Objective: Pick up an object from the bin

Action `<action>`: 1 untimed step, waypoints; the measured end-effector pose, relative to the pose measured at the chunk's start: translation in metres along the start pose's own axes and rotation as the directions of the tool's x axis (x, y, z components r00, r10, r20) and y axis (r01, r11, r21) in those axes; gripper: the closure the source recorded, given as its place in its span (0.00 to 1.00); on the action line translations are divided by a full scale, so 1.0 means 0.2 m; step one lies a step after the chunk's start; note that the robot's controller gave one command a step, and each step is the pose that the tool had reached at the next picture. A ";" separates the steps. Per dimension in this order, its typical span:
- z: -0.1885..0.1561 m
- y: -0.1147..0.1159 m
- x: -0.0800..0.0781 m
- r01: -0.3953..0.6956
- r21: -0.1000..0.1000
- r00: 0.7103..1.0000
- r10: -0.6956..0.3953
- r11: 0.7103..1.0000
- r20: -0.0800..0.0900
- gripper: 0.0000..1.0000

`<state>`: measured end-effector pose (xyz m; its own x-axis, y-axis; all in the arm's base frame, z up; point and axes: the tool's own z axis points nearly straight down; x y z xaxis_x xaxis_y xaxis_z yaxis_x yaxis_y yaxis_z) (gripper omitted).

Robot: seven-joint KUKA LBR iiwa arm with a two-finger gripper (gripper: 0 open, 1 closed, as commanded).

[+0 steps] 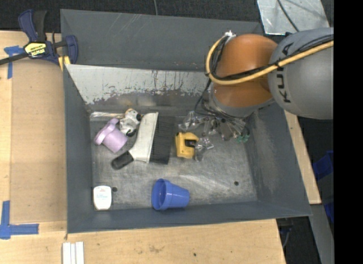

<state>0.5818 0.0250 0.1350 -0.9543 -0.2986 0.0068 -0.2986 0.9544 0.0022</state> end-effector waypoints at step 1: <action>-0.44 -0.05 0.01 -0.046 0.002 0.999 0.046 0.999 0.008 1.00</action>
Offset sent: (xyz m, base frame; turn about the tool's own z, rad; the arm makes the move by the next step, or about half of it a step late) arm 0.0000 0.0000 0.0000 0.0000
